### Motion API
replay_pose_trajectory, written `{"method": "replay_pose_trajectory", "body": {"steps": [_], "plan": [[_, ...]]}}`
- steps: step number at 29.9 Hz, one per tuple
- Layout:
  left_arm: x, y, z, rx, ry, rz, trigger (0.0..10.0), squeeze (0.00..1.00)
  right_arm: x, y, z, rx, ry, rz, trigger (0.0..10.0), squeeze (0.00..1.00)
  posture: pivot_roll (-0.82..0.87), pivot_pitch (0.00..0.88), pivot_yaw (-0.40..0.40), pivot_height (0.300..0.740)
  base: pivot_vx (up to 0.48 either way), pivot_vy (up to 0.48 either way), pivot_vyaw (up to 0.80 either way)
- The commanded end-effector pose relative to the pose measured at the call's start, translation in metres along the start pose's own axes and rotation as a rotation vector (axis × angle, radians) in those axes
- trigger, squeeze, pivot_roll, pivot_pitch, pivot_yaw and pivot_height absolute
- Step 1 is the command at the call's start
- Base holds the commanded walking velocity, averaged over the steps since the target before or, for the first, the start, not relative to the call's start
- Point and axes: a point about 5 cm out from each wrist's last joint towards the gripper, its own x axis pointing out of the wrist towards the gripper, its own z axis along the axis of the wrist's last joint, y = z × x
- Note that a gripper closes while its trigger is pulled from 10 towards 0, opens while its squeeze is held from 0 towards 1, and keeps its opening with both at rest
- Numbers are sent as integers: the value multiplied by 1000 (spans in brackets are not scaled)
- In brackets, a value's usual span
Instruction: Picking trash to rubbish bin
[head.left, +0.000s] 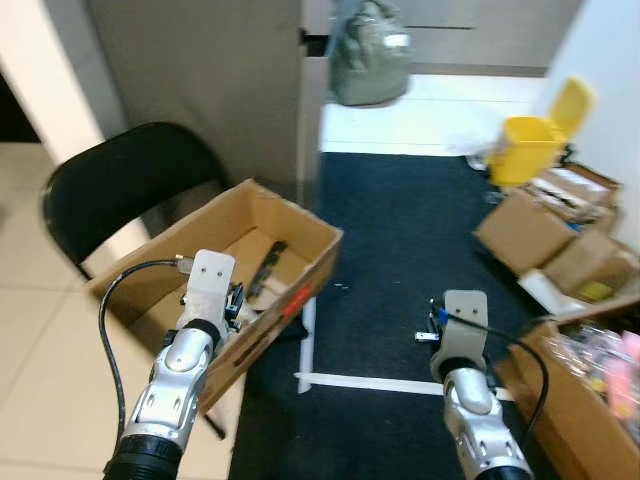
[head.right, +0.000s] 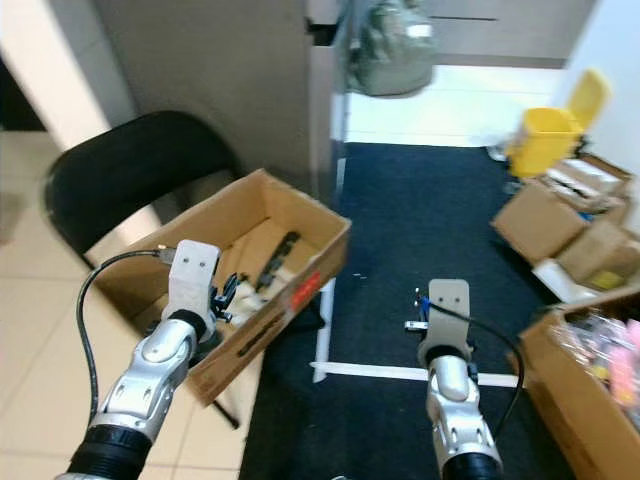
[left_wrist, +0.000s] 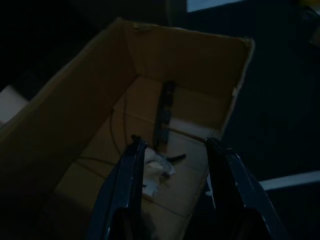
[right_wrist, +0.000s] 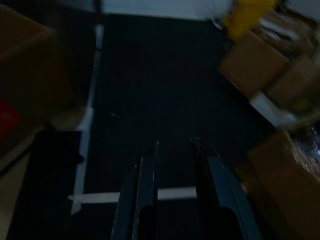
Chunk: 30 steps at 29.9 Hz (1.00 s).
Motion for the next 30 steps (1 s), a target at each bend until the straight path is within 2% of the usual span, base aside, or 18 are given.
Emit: {"method": "replay_pose_trajectory", "body": {"steps": [1, 13, 30], "plan": [[-3, 4, -12, 14, 47, 1, 10000, 0, -3, 1, -8, -1, 32, -4, 10000, 0, -14, 99, 53, 740, 0, 0, -800], [3, 3, -8, 21, 34, -6, 10000, 0, -3, 0, -7, -9, 35, -33, 10000, 0, -25, 86, 57, 740, 0, 0, -800], [9, 3, -10, 9, 47, 17, 10000, 0, -3, 4, -7, -27, 41, -13, 10000, 0, -35, 76, 54, 740, 0, 0, -800]]}}
